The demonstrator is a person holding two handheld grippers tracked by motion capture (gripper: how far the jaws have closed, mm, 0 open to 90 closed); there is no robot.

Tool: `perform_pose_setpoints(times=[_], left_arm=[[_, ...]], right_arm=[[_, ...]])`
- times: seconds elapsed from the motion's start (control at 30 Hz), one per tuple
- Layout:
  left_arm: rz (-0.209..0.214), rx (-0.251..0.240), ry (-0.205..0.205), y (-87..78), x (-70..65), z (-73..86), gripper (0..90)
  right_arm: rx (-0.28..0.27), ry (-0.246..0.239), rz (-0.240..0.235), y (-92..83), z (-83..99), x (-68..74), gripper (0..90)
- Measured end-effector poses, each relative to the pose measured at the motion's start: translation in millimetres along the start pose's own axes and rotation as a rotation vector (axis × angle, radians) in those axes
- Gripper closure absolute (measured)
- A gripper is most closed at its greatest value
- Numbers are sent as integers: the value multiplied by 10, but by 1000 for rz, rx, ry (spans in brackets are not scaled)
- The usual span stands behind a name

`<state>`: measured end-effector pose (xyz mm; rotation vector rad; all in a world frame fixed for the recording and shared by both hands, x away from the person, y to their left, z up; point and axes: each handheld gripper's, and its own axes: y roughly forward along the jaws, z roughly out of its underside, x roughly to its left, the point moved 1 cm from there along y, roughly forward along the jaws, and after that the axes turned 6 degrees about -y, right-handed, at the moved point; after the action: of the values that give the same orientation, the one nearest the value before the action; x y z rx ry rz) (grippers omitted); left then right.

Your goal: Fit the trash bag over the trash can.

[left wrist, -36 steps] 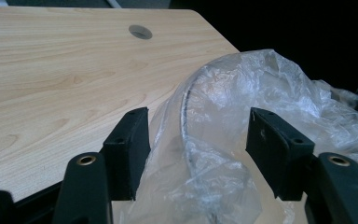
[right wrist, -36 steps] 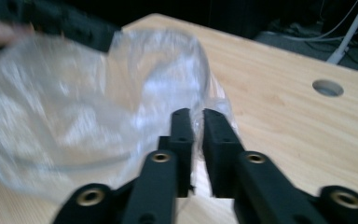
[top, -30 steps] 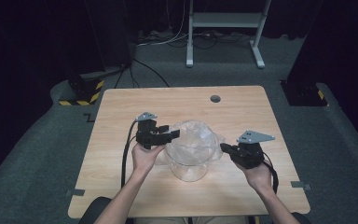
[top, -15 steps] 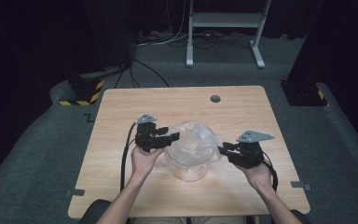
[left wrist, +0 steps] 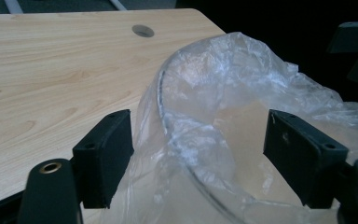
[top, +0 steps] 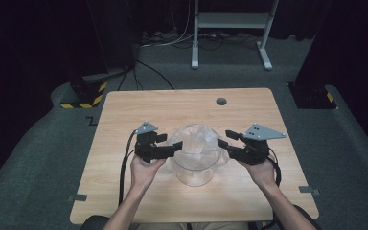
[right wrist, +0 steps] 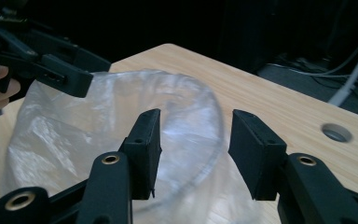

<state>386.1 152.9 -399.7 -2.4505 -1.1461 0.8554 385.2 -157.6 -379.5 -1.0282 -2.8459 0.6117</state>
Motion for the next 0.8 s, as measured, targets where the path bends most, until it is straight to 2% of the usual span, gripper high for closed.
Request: perform_pose_setpoints(times=[0.1,0.23,0.47,0.57,0.8], left_arm=[[-5,-2,-2,-38,-15,33,221],[-8,-3,-7,-80,-29,76,208],[-9,10,6,-92,-23,116,179],[-5,5,4,-91,-18,108,173],[-3,-16,6,-94,-11,38,171]], right_arm=[[19,-37,-27,109,-23,67,524],[41,-63,-73,220,-22,121,525],[67,-104,-162,295,10,237,524],[76,-122,-177,304,36,286,524],[61,-132,-193,258,52,372,517]])
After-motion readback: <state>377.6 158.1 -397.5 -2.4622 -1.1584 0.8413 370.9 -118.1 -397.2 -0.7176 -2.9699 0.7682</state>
